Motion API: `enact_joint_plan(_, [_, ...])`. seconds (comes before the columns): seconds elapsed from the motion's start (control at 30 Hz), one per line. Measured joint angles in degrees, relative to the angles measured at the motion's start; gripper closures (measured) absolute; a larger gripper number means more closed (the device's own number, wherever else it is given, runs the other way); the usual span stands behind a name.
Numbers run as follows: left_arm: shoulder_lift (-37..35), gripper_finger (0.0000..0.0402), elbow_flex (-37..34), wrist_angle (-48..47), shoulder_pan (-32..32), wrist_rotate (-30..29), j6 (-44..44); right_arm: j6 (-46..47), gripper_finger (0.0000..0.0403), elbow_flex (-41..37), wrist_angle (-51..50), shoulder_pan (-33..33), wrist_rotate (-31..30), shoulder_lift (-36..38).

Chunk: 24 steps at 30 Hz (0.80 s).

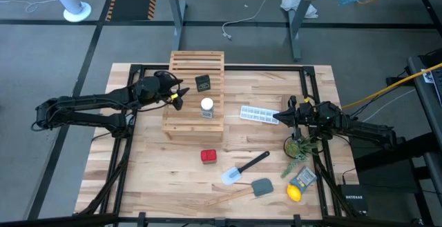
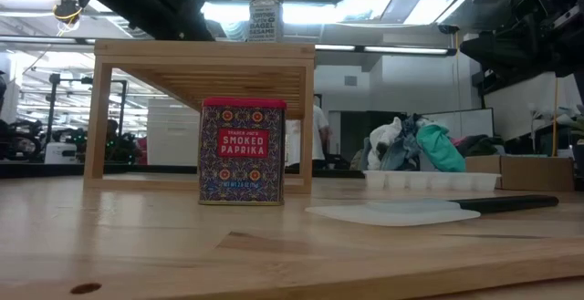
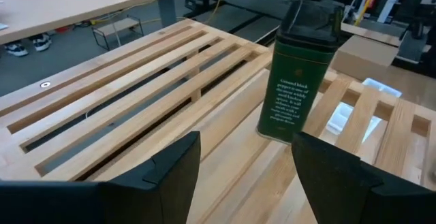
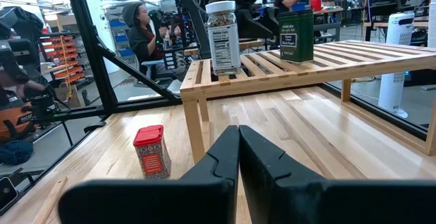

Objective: Shelf spices
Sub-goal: Remove the black seasoning can from the shelf

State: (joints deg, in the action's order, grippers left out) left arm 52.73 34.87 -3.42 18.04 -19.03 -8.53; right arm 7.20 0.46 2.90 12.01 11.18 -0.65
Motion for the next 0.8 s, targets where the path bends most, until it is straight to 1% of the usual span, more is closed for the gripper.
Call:
enact_joint_plan(0.37, [0.74, 0.0178, 0.00, 1.56, -1.29, -0.10, -1.33, 0.00, 0.0386, 0.01, 0.00, 0.01, -0.01, 0.00])
enact_joint_plan(0.5, [0.74, 0.0178, 0.04, 1.38, -1.55, -1.11, -2.58, -0.01, 0.0386, -0.01, 0.00, 0.02, -0.01, 0.00])
enact_joint_plan(0.8, [1.18, 0.0175, 0.04, 1.49, -1.55, -1.11, -2.46, -0.01, 0.0386, -0.01, 0.00, 0.01, 0.00, 0.00])
